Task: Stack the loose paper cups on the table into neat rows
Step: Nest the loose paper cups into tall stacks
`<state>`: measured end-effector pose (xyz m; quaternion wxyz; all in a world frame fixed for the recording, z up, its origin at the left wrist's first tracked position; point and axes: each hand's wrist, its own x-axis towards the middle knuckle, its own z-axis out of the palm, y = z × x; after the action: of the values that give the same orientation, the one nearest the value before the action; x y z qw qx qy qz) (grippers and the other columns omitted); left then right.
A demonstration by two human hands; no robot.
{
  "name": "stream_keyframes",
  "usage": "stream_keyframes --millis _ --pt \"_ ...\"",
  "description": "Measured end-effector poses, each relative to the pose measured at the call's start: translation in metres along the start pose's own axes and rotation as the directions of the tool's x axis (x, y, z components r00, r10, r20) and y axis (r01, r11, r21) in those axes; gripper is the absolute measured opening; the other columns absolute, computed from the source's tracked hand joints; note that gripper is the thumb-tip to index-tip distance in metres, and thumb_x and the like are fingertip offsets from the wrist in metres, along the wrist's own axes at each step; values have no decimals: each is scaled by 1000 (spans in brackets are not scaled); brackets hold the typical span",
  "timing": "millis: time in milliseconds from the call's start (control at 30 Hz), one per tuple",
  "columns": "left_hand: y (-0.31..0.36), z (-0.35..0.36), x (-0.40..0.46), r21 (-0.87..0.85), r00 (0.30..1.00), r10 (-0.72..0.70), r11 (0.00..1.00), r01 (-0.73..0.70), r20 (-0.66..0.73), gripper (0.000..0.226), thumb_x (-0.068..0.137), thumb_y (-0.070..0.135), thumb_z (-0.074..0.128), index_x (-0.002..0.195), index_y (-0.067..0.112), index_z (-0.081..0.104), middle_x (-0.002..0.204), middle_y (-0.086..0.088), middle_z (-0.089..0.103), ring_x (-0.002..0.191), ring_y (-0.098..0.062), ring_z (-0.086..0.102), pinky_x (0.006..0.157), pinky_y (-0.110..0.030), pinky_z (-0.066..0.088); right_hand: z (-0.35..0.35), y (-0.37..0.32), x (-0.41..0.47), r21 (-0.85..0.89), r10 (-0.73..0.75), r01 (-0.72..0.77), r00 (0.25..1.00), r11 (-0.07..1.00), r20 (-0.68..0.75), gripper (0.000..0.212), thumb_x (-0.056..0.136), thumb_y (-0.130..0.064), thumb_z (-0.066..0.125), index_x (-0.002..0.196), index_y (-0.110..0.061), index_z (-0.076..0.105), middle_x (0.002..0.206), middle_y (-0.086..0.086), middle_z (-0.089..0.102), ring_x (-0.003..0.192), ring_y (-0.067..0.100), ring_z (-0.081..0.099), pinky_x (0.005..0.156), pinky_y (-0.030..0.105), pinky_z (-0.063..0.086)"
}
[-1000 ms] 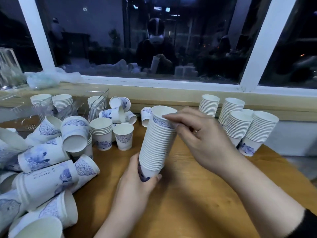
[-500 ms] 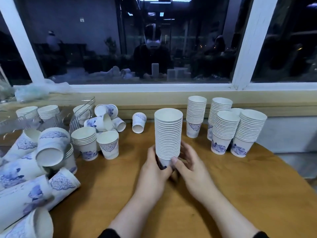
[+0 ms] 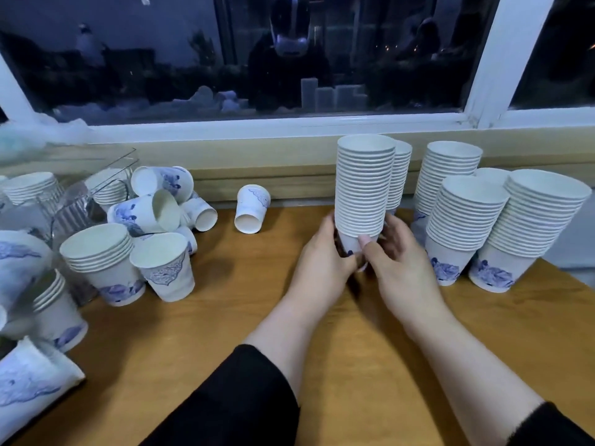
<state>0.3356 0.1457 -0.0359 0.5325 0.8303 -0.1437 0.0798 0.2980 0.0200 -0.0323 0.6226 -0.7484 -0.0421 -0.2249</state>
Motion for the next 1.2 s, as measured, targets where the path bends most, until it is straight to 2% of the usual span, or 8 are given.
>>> stream_keyframes --millis 200,367,500,633,700,767,967,1200 --pt "-9 1 0 -18 999 -26 999 27 48 86 76 29 77 148 42 32 123 10 69 110 -11 67 95 -41 55 0 4 3 -99 -9 8 1000 995 -15 32 96 -26 61 113 -53 57 112 -27 68 108 -5 63 96 30 50" --pt "-11 -18 -28 13 998 -64 998 64 -7 86 86 31 74 155 41 24 145 2 54 133 -10 52 112 -38 44 -2 7 -1 -182 67 -74 997 980 -49 50 90 -37 68 137 -35 52 121 -13 66 110 6 64 97 37 51" --pt "-2 -52 -70 80 969 58 996 -39 -239 48 93 33 64 139 30 54 122 12 62 116 -4 58 102 -34 50 -5 -4 -15 -222 50 -79 990 972 -134 33 85 -45 67 111 -27 58 95 -1 65 87 21 65 71 25 50" --pt "2 -93 -104 276 767 287 950 -149 -573 33 91 34 62 118 16 66 110 6 63 104 -12 60 93 -34 50 5 -24 -44 -243 21 -12 999 970 34 13 90 -27 66 79 -27 59 70 -5 63 68 11 57 60 12 38" --pt "0 -110 -114 306 637 307 945 -115 -707 35 88 34 65 115 13 64 112 -1 63 107 -20 60 95 -38 49 18 -28 -54 -277 28 11 990 961 136 16 89 -26 68 75 -27 60 68 -8 62 64 10 54 59 16 37" --pt "-5 -122 -119 302 584 249 953 -7 -773 44 84 36 67 121 14 60 120 -5 60 115 -25 57 102 -38 43 34 -30 -60 -321 0 55 986 945 167 16 87 -28 71 74 -30 62 75 -12 64 70 9 58 64 20 41" --pt "-18 -136 -115 129 607 -43 963 237 -794 64 79 26 81 136 14 55 134 -10 52 131 -26 47 113 -38 35 85 -28 -52 -334 -76 157 967 930 243 15 89 -31 68 104 -27 67 90 -13 59 82 10 59 79 38 51" --pt "-34 -146 -96 128 655 -105 946 298 -748 53 81 31 80 128 19 58 126 -5 58 120 -24 54 103 -30 40 144 -15 -3 -332 -25 105 971 937 236 41 91 -39 65 129 -26 56 121 -6 54 105 13 58 95 36 47"
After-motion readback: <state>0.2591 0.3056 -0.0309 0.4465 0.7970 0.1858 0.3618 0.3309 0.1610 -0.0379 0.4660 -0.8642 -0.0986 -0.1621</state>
